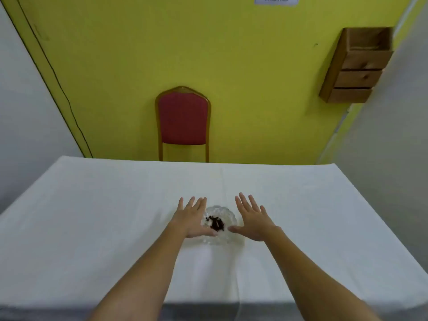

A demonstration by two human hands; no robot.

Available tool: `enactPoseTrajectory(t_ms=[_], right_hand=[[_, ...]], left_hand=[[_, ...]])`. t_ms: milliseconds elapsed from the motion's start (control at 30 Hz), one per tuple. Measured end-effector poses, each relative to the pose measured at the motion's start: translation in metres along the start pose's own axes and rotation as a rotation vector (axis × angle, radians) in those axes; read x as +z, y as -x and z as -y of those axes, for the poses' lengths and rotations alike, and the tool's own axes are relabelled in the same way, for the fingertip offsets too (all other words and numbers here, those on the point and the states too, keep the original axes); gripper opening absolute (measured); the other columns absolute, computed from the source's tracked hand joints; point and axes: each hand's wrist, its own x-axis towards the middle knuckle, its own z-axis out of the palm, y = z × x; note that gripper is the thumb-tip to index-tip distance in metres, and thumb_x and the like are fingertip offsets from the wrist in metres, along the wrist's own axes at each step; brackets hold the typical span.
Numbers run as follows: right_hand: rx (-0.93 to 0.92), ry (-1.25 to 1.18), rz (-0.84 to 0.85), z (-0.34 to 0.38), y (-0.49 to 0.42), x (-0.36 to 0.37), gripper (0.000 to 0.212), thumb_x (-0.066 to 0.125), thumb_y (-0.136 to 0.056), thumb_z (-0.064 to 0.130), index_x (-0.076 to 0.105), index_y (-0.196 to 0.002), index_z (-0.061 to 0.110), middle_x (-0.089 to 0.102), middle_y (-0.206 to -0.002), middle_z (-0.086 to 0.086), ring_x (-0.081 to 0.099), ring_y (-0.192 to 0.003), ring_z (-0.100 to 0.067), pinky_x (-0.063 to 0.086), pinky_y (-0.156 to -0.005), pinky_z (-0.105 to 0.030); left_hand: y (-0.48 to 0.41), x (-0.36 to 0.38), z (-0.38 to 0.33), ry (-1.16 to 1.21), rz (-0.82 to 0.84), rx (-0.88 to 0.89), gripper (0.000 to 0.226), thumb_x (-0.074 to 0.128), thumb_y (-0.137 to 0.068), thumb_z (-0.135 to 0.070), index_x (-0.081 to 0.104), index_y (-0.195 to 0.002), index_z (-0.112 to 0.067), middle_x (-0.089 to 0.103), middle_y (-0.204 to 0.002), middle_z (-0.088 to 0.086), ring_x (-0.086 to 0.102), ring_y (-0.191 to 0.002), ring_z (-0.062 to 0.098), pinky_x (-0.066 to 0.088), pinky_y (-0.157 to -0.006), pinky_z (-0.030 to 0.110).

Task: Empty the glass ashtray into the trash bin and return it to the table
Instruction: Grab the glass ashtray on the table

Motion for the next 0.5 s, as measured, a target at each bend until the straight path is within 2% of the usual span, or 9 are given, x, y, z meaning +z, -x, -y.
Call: enactPoseTrajectory(t_ms=[233, 500], right_hand=[[-0.070, 0.029, 0.082, -0.007, -0.011, 0.019, 0.119, 0.055, -0.072, 0.076, -0.013, -0.152, 0.021, -0.019, -0.161, 0.006, -0.018, -0.148, -0.021, 0.000, -0.121, -0.051], [-0.122, 0.002, 0.071, -0.006, -0.023, 0.030, 0.125, 0.060, -0.066, 0.077, -0.008, -0.153, 0.018, -0.010, -0.163, 0.004, -0.012, -0.150, -0.019, 0.000, -0.122, -0.048]], left_hand=[[-0.006, 0.024, -0.002, -0.040, 0.064, -0.005, 0.130, 0.052, -0.066, -0.084, -0.009, -0.155, -0.011, -0.003, -0.165, 0.003, -0.010, -0.152, 0.024, -0.013, -0.119, 0.053], [-0.007, 0.034, 0.000, 0.031, -0.019, -0.009, 0.133, 0.055, -0.062, -0.086, -0.002, -0.156, -0.012, 0.004, -0.165, 0.001, -0.008, -0.152, 0.019, -0.013, -0.120, 0.050]])
